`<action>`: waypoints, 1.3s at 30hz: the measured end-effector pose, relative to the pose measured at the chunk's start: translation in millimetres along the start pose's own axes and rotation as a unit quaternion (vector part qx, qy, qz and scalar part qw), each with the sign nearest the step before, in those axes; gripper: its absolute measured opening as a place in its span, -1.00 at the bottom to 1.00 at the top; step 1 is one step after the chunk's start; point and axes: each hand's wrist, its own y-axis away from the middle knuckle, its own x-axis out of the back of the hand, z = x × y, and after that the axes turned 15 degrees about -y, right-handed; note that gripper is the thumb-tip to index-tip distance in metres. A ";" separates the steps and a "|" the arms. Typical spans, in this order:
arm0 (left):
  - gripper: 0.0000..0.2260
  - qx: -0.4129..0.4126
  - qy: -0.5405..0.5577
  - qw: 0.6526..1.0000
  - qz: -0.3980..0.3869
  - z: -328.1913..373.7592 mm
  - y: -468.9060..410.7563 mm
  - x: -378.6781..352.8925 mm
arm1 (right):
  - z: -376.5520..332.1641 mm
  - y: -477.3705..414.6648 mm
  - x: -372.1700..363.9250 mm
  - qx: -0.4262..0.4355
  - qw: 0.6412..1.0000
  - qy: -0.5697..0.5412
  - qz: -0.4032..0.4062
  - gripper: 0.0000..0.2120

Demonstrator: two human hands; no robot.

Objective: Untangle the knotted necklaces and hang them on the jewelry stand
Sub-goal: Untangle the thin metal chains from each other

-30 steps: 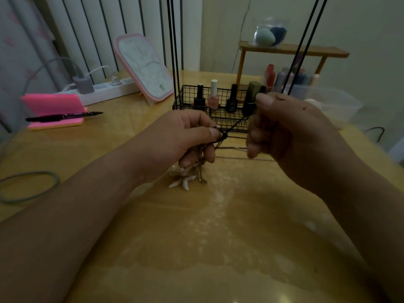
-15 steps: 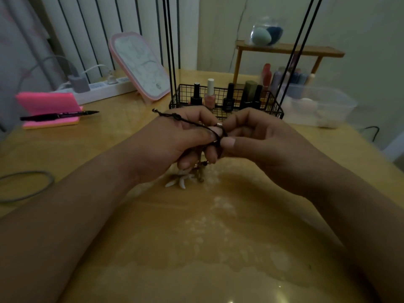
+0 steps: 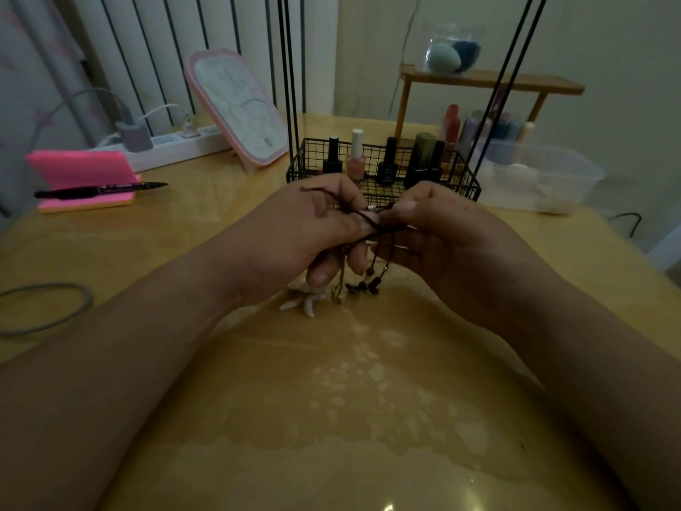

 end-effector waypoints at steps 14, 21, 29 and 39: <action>-0.89 0.020 0.022 0.999 -0.041 -2.2 0.4 2.6 | -26.7 7.1 6.0 -0.028 0.992 0.106 0.054 -0.76; -0.86 0.028 0.062 0.997 -0.021 1.5 -0.2 8.8 | -27.3 11.7 6.5 -0.069 0.920 0.386 -0.024 -0.68; -0.78 0.043 0.109 0.991 -0.069 -0.3 -1.0 9.1 | -8.8 7.8 -6.4 0.122 0.920 0.361 0.092 -0.93; -0.66 0.033 0.142 0.986 -0.085 -5.0 -0.5 13.1 | -11.7 6.6 -4.2 -0.055 0.989 0.134 -0.005 -0.68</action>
